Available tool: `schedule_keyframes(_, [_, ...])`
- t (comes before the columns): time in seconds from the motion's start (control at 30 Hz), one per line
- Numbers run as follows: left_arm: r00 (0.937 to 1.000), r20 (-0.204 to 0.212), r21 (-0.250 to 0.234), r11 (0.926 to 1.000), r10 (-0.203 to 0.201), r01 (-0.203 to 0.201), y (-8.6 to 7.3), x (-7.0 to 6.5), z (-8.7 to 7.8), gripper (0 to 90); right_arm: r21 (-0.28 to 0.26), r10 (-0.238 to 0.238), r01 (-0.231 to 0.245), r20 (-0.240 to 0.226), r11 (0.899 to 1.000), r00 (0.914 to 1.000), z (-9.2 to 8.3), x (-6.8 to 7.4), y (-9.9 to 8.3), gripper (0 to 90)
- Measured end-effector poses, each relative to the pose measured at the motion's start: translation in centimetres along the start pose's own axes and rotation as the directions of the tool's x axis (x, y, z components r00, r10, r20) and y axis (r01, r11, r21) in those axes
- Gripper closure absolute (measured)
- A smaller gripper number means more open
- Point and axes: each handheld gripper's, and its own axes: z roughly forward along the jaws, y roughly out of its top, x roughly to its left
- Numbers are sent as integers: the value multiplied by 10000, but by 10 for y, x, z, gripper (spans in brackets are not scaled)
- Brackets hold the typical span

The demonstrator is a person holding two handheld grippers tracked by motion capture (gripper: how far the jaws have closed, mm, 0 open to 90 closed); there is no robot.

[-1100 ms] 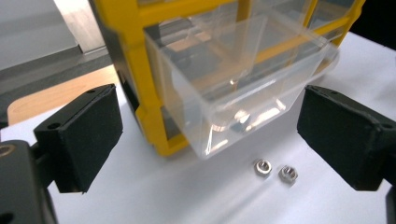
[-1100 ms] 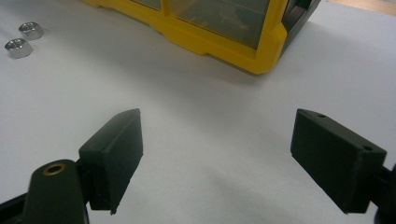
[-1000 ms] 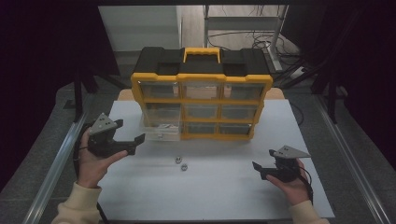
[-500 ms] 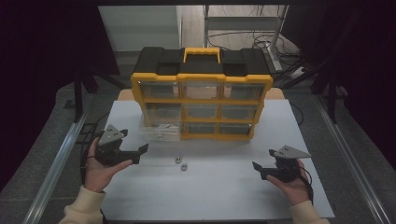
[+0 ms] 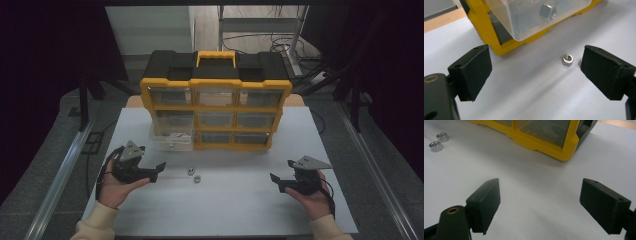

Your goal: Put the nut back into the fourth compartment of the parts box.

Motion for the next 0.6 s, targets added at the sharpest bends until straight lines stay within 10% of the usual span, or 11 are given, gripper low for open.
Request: schedule_keyframes(0.6, [9976, 268, 838, 9943, 631, -652, -6, -22, 29, 129, 42, -36, 36, 9, 10000, 10000, 1, 0, 0, 172])
